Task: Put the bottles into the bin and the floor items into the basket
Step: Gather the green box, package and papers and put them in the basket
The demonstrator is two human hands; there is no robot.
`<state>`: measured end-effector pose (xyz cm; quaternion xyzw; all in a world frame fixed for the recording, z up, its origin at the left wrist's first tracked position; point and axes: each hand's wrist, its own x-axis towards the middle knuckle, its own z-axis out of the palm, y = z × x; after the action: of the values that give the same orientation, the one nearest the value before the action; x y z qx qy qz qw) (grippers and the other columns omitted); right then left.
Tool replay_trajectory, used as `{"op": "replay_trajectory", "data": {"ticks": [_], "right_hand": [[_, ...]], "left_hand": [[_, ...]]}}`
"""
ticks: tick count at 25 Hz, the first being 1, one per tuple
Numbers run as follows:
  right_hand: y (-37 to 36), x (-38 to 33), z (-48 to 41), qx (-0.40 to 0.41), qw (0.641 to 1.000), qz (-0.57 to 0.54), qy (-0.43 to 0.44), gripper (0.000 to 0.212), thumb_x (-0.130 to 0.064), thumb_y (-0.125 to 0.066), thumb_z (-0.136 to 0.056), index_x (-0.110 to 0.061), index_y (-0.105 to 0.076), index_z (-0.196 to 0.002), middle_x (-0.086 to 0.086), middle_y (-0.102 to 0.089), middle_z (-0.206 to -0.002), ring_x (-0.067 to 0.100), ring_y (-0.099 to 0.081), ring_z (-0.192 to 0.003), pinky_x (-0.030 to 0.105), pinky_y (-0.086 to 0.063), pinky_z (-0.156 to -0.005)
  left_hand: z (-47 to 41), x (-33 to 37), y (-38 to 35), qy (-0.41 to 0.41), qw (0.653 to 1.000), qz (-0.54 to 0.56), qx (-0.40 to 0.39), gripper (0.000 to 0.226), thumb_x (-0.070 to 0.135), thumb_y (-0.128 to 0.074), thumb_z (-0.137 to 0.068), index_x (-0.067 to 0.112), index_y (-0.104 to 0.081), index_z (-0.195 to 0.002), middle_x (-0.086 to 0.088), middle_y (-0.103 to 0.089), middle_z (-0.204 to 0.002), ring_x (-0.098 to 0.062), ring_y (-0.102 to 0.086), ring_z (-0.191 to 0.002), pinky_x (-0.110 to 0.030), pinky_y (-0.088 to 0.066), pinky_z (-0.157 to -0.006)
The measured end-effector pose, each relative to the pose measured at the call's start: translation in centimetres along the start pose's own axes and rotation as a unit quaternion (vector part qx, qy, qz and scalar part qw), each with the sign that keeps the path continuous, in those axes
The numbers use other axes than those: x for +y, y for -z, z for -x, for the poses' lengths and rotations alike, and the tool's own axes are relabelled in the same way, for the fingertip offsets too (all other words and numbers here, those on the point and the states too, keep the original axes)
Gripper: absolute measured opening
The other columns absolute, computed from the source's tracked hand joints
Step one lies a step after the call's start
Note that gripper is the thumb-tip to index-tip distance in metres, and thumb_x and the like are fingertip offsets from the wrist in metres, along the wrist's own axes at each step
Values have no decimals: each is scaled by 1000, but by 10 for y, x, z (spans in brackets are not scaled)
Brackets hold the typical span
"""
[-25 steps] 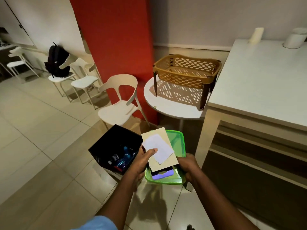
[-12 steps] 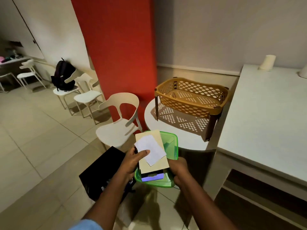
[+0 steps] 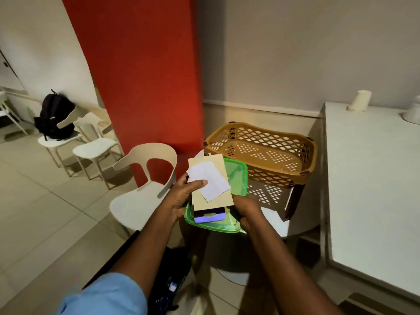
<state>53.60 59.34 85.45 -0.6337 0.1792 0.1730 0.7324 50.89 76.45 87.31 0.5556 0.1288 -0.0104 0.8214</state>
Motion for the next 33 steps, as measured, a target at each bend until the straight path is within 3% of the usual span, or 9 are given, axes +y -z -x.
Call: {"op": "replay_trajectory", "data": {"ticks": [3, 5, 7, 10, 18, 21, 25, 29, 33], "right_hand": [[-24, -30, -27, 16, 999, -28, 23, 32, 1, -76, -74, 3, -70, -106, 20, -73, -100, 27, -68, -73, 29, -54, -53], [-36, -50, -41, 42, 998, -26, 40, 31, -1, -74, -76, 2, -70, -106, 20, -72, -102, 28, -69, -75, 30, -55, -56], [-42, -69, -52, 69, 996, -25, 49, 33, -2, -74, -76, 3, -69, -108, 20, -72, -102, 30, -70, -78, 35, -57, -60], [-44, -97, -67, 99, 992, -49, 56, 36, 4, -70, -76, 5, -66, -111, 18, -69, -94, 23, -62, -60, 20, -47, -36], [-30, -168, -130, 148, 985, -49, 74, 33, 9, -55, -84, -1, -60, -115, 14, -62, -85, 16, -53, -55, 15, -39, -32], [-22, -181, -168, 152, 984, -56, 71, 39, 8, -57, -82, -3, -56, -119, 15, -60, -91, 15, -48, -55, 13, -34, -32], [-20, -180, -219, 177, 980, -69, 67, 41, 3, -68, -75, -3, -57, -114, 17, -68, -100, 21, -59, -63, 21, -44, -41], [-21, -164, -265, 224, 974, 0, 42, 62, -1, -66, -70, -4, -38, -126, 18, -63, -112, 33, -64, -97, 45, -59, -77], [-25, -153, -287, 229, 973, 27, 18, 70, -5, -67, -74, -9, -31, -133, 17, -58, -119, 34, -59, -103, 47, -56, -82]], "left_hand": [[-52, 32, 6, 17, 999, -5, -41, 48, -1, -68, -80, 18, -59, -123, -18, -68, -118, -35, -67, -98, -52, -54, -87], [-85, 51, 5, 23, 997, -19, -65, 43, -1, -67, -81, 19, -61, -118, -17, -67, -118, -34, -65, -99, -52, -52, -92], [-112, 65, -2, 31, 996, -24, -86, 39, 0, -66, -82, 19, -61, -115, -13, -72, -109, -30, -69, -90, -46, -58, -82], [-152, 83, -17, 48, 991, -45, -112, 35, 2, -69, -82, 16, -62, -113, -7, -78, -85, -22, -75, -70, -35, -60, -60], [-236, 115, -66, 61, 983, -69, -161, 12, 2, -67, -85, 6, -65, -96, -10, -77, -72, -19, -74, -61, -33, -59, -53], [-272, 113, -83, 50, 984, -69, -154, 18, 0, -68, -83, 6, -65, -99, -9, -77, -76, -20, -75, -67, -37, -62, -59], [-318, 101, -94, 86, 983, -92, -137, 36, -6, -65, -83, 0, -61, -118, -15, -70, -103, -30, -67, -97, -49, -51, -96], [-352, 85, -96, 95, 981, -113, -128, 42, -16, -60, -80, -2, -59, -119, -20, -66, -110, -36, -64, -100, -51, -48, -96], [-371, 78, -90, 83, 984, -97, -122, 42, -22, -58, -77, -2, -61, -114, -18, -67, -113, -35, -65, -95, -47, -52, -88]]}}
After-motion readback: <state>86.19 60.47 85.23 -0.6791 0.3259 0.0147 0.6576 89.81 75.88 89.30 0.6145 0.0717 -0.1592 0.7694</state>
